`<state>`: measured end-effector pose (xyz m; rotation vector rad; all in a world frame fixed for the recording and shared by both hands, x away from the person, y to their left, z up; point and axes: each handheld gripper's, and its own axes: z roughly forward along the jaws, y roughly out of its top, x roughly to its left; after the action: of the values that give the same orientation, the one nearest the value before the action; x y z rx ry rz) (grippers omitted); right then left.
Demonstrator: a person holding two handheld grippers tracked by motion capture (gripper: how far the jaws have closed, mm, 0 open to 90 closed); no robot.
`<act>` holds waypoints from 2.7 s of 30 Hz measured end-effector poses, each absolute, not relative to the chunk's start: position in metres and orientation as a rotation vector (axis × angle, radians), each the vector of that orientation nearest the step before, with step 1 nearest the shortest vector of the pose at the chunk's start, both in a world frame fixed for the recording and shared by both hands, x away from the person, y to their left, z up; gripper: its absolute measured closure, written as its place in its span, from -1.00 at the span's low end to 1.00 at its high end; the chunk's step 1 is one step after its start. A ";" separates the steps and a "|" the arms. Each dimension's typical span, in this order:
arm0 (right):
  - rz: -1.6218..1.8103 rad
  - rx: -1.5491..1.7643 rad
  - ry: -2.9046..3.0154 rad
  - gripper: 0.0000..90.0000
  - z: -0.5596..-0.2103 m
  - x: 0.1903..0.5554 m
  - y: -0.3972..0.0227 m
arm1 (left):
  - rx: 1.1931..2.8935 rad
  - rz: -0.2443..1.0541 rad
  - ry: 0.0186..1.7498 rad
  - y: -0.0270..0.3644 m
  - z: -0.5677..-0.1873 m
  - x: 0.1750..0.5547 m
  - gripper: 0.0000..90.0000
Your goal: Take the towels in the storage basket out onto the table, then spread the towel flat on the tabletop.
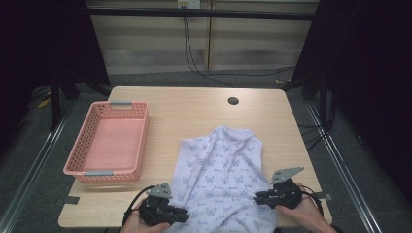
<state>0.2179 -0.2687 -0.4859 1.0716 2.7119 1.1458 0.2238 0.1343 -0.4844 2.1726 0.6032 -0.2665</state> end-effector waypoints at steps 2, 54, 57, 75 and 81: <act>1.189 1.082 2.648 0.60 -0.481 0.227 -0.271 | 2.146 -0.230 0.615 0.128 -0.480 0.239 0.64; 1.170 1.232 2.351 0.29 -0.467 0.321 -0.279 | 2.083 0.051 0.868 0.104 -0.485 0.341 0.20; 1.129 1.251 2.376 0.13 -0.477 0.336 -0.272 | 2.125 0.043 0.869 0.103 -0.492 0.344 0.08; 1.178 1.196 2.324 0.85 -0.451 0.354 -0.260 | 1.997 0.099 0.819 0.106 -0.451 0.347 0.86; 1.309 1.084 2.215 0.84 -0.398 0.340 -0.262 | 1.984 0.235 0.630 0.095 -0.408 0.320 0.82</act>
<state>0.3405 -0.2624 -0.3978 1.0841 2.2149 1.3094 0.3196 0.0953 -0.4079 1.9840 0.6300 0.2347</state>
